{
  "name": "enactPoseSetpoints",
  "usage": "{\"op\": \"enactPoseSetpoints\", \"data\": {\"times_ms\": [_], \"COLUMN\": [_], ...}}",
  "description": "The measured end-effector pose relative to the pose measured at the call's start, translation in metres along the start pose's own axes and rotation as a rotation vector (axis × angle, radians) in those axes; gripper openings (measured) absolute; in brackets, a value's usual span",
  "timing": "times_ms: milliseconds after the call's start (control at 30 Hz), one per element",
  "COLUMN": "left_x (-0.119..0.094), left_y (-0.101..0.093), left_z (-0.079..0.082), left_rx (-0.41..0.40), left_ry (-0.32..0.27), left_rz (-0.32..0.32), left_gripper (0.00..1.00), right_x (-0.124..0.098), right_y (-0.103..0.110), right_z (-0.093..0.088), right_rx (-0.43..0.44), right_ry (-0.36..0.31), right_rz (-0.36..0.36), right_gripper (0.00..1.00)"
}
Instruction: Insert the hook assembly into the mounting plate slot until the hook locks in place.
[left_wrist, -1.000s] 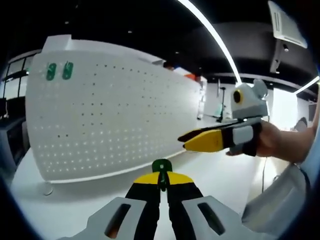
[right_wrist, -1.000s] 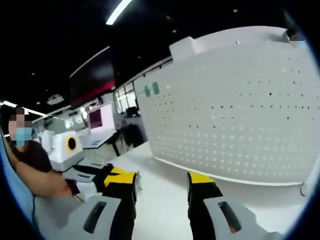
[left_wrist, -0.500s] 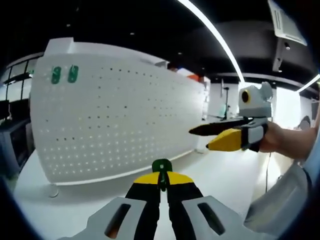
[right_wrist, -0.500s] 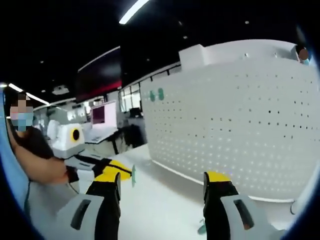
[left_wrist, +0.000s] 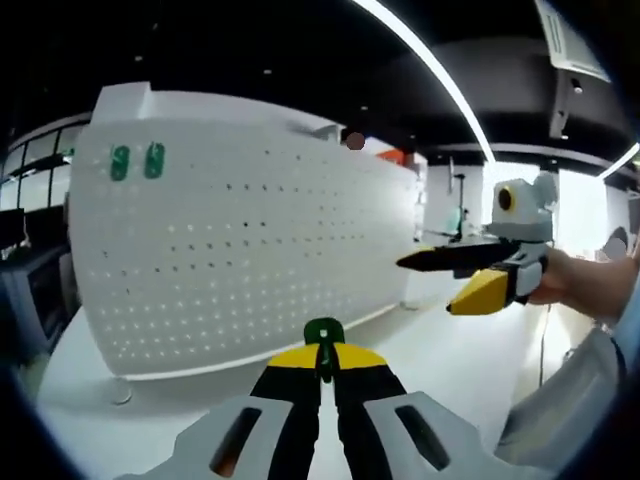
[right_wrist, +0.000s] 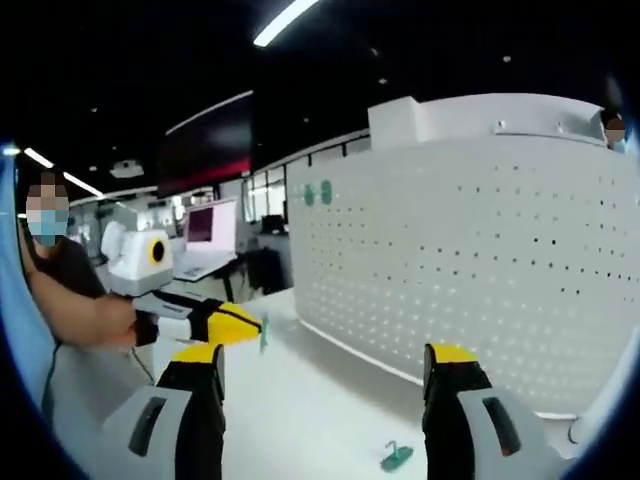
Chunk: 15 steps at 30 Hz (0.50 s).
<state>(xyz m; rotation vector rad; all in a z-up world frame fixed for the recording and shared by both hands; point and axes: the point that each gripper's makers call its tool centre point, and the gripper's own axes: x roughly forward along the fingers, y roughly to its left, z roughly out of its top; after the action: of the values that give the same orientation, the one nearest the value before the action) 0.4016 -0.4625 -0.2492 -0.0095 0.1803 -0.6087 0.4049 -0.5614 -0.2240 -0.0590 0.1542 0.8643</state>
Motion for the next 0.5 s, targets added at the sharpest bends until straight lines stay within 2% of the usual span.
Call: {"op": "enactPoseSetpoints", "data": {"times_ms": [267,500], "left_x": [0.003,0.008], "left_y": [0.007,0.024], "left_z": [0.011,0.034], "left_rx": [0.032,0.071], "left_ry": [-0.007,-0.038], "left_rz": [0.014,0.064], "left_gripper": [0.04,0.04], "right_x": [-0.009,-0.020], "right_y": [-0.009,-0.022], "right_z": [0.004,0.008], "right_rx": [0.002,0.013], "right_ry": [-0.009,-0.027], "right_rz": [-0.019,-0.055], "right_gripper": [0.84,0.83]}}
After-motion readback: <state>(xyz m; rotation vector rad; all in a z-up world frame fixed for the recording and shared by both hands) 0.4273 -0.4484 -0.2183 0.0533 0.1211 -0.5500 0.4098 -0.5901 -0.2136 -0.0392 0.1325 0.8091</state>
